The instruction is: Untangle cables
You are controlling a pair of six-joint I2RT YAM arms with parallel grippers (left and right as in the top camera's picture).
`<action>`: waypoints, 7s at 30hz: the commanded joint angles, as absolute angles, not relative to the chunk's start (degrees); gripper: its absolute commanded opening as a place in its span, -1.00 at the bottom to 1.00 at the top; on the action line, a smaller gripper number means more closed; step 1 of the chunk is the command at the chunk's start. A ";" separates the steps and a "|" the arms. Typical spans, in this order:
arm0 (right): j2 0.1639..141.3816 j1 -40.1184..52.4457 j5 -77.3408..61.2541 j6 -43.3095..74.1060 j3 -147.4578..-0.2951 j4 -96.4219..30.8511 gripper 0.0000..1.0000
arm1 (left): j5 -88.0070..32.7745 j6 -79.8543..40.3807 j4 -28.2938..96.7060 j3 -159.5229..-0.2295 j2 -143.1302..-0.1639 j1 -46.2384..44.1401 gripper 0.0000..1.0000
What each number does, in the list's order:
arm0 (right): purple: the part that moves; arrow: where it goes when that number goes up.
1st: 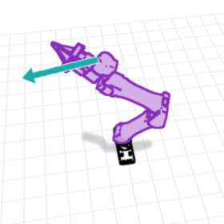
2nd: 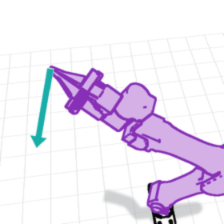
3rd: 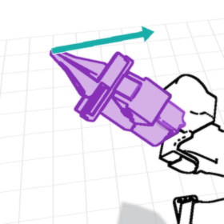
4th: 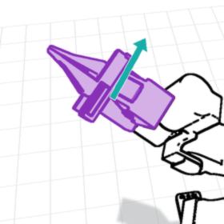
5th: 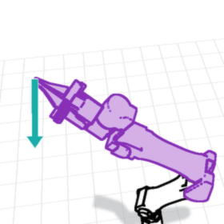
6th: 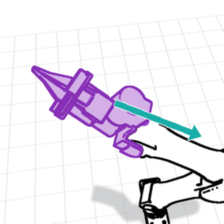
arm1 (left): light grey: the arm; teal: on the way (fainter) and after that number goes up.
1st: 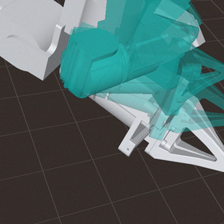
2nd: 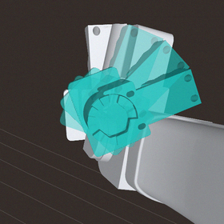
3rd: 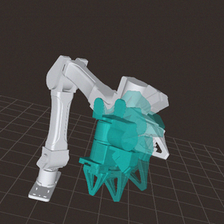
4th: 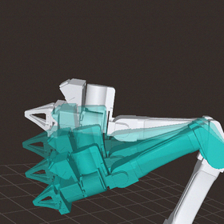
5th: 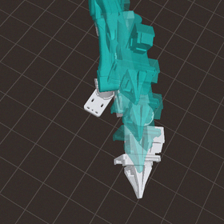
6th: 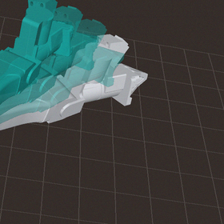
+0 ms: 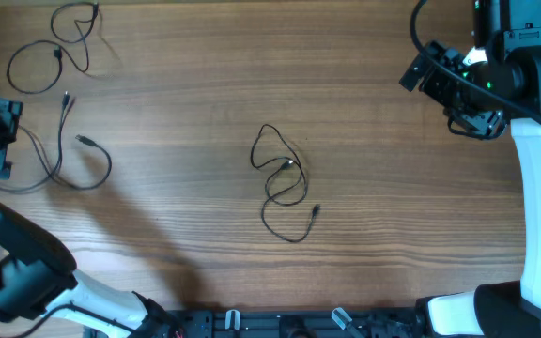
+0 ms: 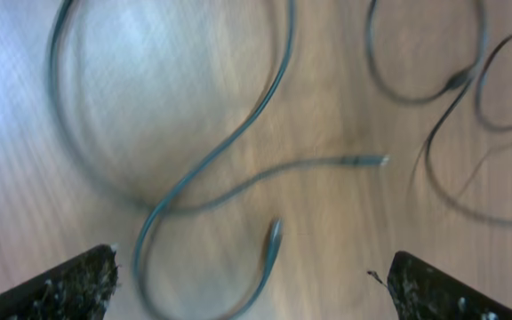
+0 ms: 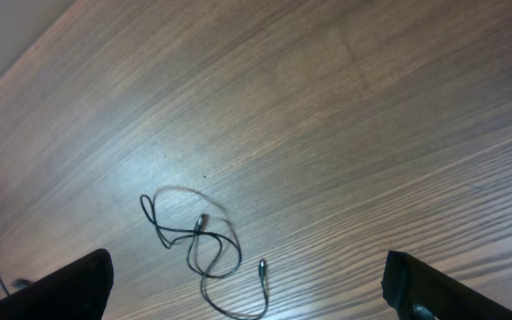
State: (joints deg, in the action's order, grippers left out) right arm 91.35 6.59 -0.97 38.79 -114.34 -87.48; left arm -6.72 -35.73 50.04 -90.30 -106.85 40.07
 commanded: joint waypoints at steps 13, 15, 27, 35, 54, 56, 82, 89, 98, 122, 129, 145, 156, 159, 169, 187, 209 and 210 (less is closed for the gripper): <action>91.72 6.94 -3.09 37.52 -113.86 -89.95 0.98 | 3.55 -36.69 44.56 -77.67 -113.32 38.39 0.42; 91.72 6.94 -3.09 37.65 -113.86 -89.91 0.98 | 3.49 -36.71 41.54 -77.67 -113.38 38.39 0.42; 91.72 6.94 -5.21 38.04 -113.86 -89.21 0.98 | 0.93 -36.71 38.33 -77.67 -118.32 38.30 0.04; 91.72 6.94 -5.23 37.95 -113.86 -89.25 0.98 | 0.93 -36.40 30.00 -77.67 -118.32 38.30 -0.92; 91.72 6.94 -5.21 39.59 -113.86 -87.83 0.98 | 5.63 -33.54 20.29 -77.67 -118.32 35.16 -0.92; 91.72 6.94 -5.21 39.57 -113.86 -87.64 0.98 | 9.80 -36.82 21.65 -77.67 -118.32 35.16 -0.92; 91.74 6.94 -5.19 37.50 -113.86 -89.25 0.98 | 2.46 -39.16 23.35 -82.06 -118.19 35.16 0.14; 91.74 6.94 -5.17 37.43 -113.86 -89.19 0.98 | 2.57 -37.71 23.42 -82.21 -111.39 34.63 0.99; 91.74 6.94 -5.19 34.46 -113.86 -89.25 0.99 | -30.15 -32.91 44.49 -82.00 -99.55 26.37 0.99; 92.42 6.94 -12.19 22.70 -113.86 -92.14 1.00 | 2.02 -36.84 41.25 -72.20 -100.64 -24.82 0.73; 92.42 6.96 -12.16 22.68 -113.86 -92.14 1.00 | 1.98 -29.95 38.26 -72.20 -107.53 -25.41 0.82; 92.44 6.94 -12.16 22.72 -113.86 -92.12 0.99 | 7.55 -19.88 27.29 -72.20 -114.80 -25.78 0.29; 92.44 6.94 -12.19 22.72 -113.86 -92.14 0.99 | 9.76 -19.70 28.69 -72.20 -117.40 -28.42 0.00; 92.44 6.94 -12.19 22.68 -113.86 -92.14 1.00 | 10.79 -19.70 29.54 -72.20 -117.45 -28.34 -0.32; 92.44 6.96 -12.16 22.70 -113.86 -92.14 1.00 | 10.39 -20.18 31.33 -74.00 -112.84 -28.34 -0.92; 92.44 6.94 -14.13 22.70 -113.86 -91.68 0.99 | 1.19 -25.12 36.67 -75.77 -76.73 -28.40 -0.24; 92.44 6.94 -14.72 22.55 -113.86 -91.77 0.99 | 10.81 -19.49 18.81 -75.77 -119.13 -28.38 0.26; 92.44 6.94 -14.72 22.55 -113.86 -91.79 0.99 | 10.81 -19.46 18.74 -75.77 -119.39 -28.38 0.25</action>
State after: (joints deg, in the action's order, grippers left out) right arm 91.85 6.59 -13.96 23.66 -114.34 -92.09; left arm 11.64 -20.18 19.14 -75.77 -117.64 -28.25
